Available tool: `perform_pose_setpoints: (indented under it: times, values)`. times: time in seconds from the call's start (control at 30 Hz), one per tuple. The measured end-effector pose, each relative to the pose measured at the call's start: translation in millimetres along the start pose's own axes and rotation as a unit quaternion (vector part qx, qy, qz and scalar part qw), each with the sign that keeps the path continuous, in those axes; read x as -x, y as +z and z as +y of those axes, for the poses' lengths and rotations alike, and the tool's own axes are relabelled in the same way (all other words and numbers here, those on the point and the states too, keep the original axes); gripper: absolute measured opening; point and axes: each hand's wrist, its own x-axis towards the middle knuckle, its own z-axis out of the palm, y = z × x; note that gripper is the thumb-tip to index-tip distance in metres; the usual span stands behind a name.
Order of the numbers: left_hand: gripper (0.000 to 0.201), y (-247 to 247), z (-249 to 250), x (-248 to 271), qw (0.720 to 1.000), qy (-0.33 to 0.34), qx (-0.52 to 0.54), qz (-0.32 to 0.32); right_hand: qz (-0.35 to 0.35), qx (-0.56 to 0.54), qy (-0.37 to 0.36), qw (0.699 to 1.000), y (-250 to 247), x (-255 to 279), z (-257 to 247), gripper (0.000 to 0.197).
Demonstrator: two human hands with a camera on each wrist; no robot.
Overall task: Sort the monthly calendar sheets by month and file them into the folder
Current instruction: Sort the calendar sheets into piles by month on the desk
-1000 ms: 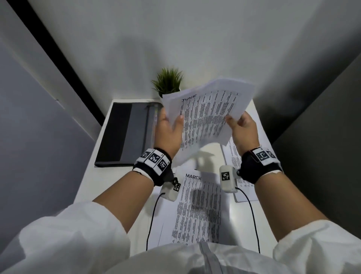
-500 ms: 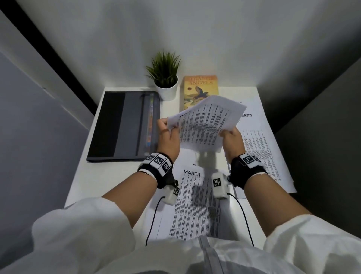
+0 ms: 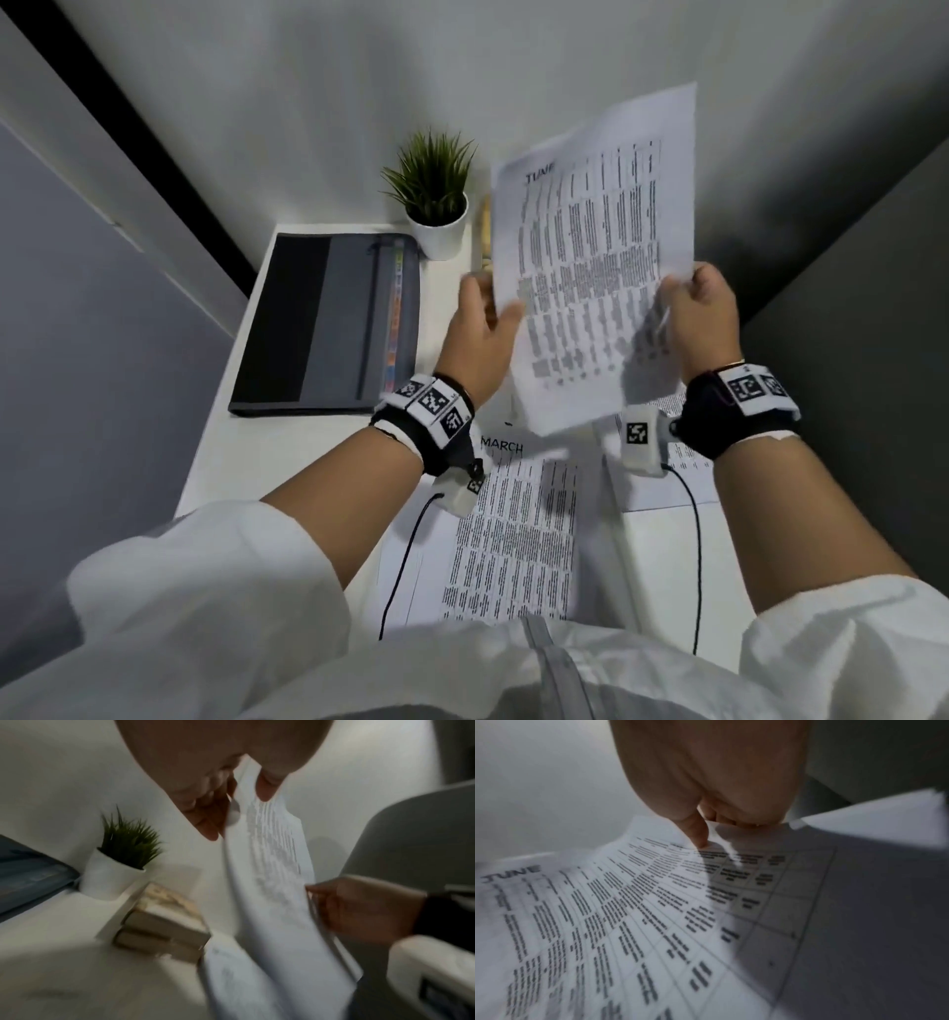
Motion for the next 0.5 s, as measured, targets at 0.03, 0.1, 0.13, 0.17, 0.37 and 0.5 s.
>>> perform_pose_setpoints:
  times: [0.03,0.1,0.13,0.17,0.37,0.5]
  values:
    - [0.027,3,-10,10,0.998,-0.009,-0.049,-0.043,0.001,0.039,0.010,0.999,-10,-3,9,0.011]
    - [0.029,4,-39,30,0.971,-0.008,-0.197,-0.137,0.004,0.116,0.054,0.992,-29,-8,37,0.014]
    - [0.033,3,-55,39,0.939,0.003,-0.290,-0.183,0.007,0.147,0.086,0.985,-39,-9,54,0.018]
    - [0.040,2,-71,47,0.897,0.013,-0.380,-0.226,0.007,0.172,0.121,0.978,-48,-9,70,0.022]
    - [0.069,-20,-122,70,0.785,-0.005,-0.539,-0.307,-0.013,0.275,0.274,0.921,-88,4,136,0.034]
    - [0.072,-26,-134,76,0.783,0.001,-0.536,-0.316,-0.017,0.312,0.345,0.885,-100,9,154,0.041]
